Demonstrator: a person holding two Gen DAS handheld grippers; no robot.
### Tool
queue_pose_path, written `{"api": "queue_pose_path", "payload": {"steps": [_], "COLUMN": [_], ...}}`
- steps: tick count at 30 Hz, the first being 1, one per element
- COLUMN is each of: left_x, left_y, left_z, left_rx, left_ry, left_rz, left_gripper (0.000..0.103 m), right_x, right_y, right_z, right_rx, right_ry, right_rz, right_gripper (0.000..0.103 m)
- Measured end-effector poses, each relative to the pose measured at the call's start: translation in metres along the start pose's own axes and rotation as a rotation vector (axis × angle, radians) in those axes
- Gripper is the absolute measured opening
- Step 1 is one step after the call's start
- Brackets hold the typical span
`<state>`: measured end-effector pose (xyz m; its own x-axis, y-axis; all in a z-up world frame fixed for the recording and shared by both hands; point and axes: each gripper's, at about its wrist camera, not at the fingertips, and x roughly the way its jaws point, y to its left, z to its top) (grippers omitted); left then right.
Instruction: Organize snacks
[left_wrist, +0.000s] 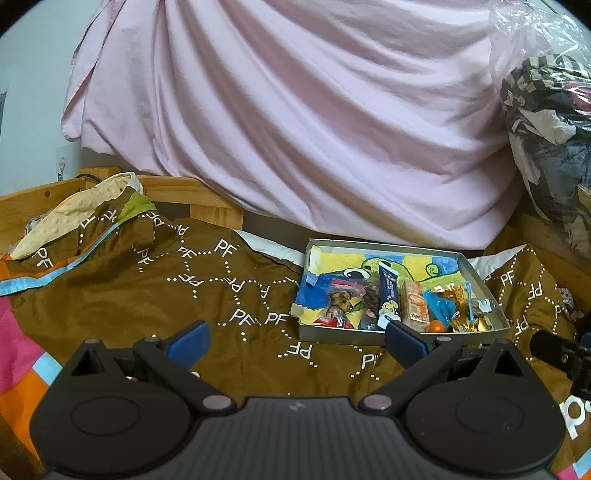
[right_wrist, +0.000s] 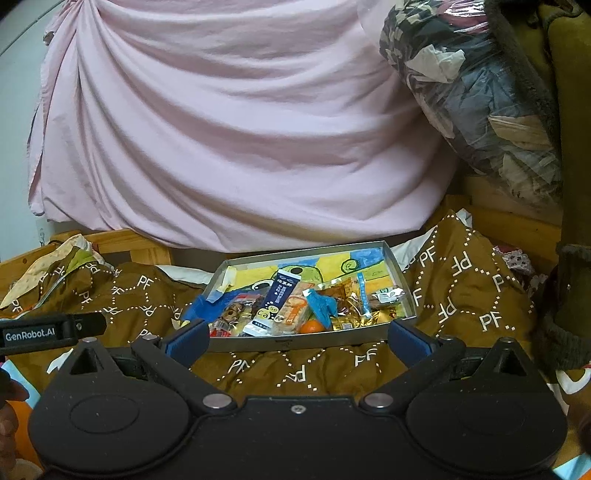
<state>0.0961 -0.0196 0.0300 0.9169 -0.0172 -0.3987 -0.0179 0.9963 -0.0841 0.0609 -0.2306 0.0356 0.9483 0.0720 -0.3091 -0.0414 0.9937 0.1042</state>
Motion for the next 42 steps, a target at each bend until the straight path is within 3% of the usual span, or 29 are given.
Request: {"api": "queue_pose_path", "payload": {"steps": [17, 42], "left_x": [-0.003, -0.014], "left_y": [0.012, 0.007], "left_z": [-0.017, -0.026], "left_rx": [0.003, 0.025], "left_ry": [0.088, 0.097], "left_rz": [0.075, 0.064], "left_gripper": [0.103, 0.103], "right_x": [0.002, 0.002], "right_y": [0.01, 0.011], "right_z": [-0.019, -0.024], "right_rx": [-0.009, -0.004], "right_ry": [0.091, 0.118], "right_rz": [-0.011, -0.025], "right_gripper": [0.102, 0.102]}}
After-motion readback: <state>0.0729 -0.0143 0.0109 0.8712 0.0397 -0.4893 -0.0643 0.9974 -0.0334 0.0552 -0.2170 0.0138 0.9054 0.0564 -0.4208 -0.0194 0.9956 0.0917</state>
